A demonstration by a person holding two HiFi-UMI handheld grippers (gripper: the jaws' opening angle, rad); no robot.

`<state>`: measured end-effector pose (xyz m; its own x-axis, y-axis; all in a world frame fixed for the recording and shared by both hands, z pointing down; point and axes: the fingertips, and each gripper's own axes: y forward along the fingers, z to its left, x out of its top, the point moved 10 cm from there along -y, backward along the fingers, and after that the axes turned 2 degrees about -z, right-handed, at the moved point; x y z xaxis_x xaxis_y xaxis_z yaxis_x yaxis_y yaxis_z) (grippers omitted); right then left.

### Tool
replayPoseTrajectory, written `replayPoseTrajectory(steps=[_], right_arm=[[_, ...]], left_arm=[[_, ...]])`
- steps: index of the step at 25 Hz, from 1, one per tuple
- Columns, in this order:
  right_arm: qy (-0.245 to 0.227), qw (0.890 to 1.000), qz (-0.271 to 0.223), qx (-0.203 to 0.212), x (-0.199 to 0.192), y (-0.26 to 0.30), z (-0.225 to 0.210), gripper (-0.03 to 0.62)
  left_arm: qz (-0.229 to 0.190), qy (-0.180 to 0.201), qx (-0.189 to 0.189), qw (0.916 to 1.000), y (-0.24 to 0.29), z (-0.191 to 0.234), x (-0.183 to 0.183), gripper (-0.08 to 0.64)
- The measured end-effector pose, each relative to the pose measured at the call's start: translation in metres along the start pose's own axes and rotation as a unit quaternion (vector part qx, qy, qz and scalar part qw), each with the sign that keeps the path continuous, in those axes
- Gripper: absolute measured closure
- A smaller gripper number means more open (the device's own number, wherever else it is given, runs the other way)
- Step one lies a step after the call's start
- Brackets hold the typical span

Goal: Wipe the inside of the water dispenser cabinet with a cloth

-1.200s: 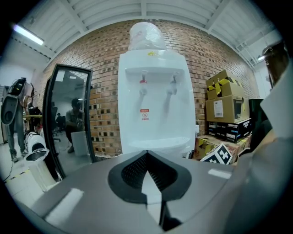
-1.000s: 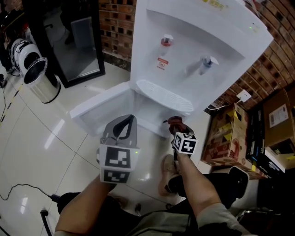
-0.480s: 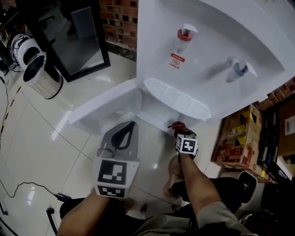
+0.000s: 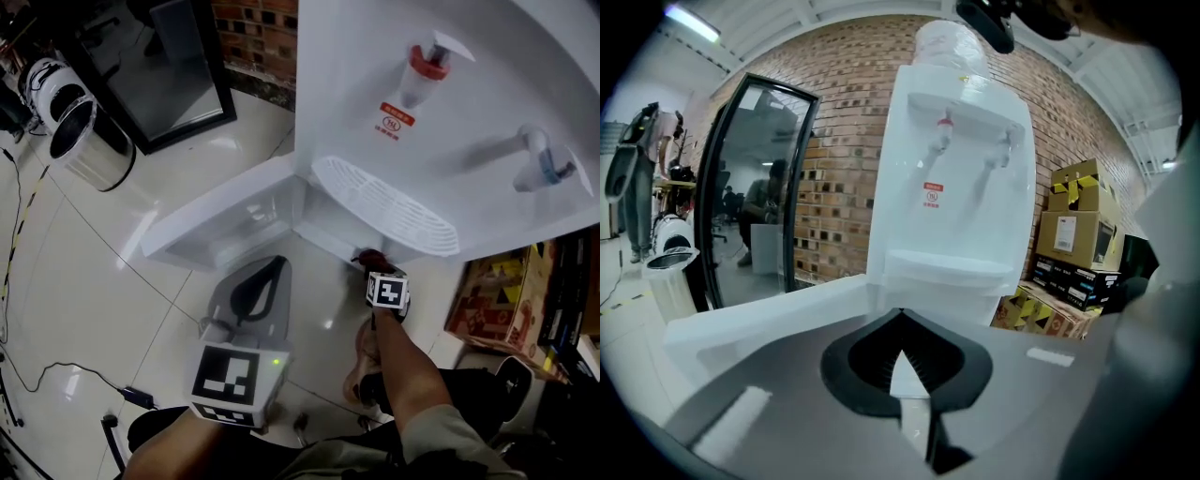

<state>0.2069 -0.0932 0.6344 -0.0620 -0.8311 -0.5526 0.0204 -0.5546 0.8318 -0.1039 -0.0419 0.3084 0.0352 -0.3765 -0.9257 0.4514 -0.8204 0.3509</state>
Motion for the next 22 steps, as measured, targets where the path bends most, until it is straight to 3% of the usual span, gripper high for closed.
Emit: replayPoseTrajectory(steps=[5,9,15,18,22], right_arm=[[0.026,1.000,0.006,0.002,0.000,0.002,0.002,0.488],[0.080,0.995,-0.043,0.039,0.012,-0.017,0.027,0.488],[0.114,0.972,-0.158,0.132,0.063,-0.031,0.078,0.486],[0.140,0.960,-0.191,0.148,0.093,-0.026,0.092,0.485],[0.164,0.955,-0.197,0.151,0.120,-0.005,0.106,0.482]], left_arm=[[0.006,-0.010,0.003,0.9999,0.002,0.006,-0.001,0.560],[0.000,-0.007,0.007,0.9999,0.004,0.013,0.002,0.560],[-0.008,-0.015,0.001,0.9999,-0.002,0.014,0.009,0.560],[-0.008,-0.017,0.003,0.9998,-0.005,0.017,0.008,0.561],[-0.007,-0.019,0.005,0.9998,-0.010,0.020,0.008,0.560]])
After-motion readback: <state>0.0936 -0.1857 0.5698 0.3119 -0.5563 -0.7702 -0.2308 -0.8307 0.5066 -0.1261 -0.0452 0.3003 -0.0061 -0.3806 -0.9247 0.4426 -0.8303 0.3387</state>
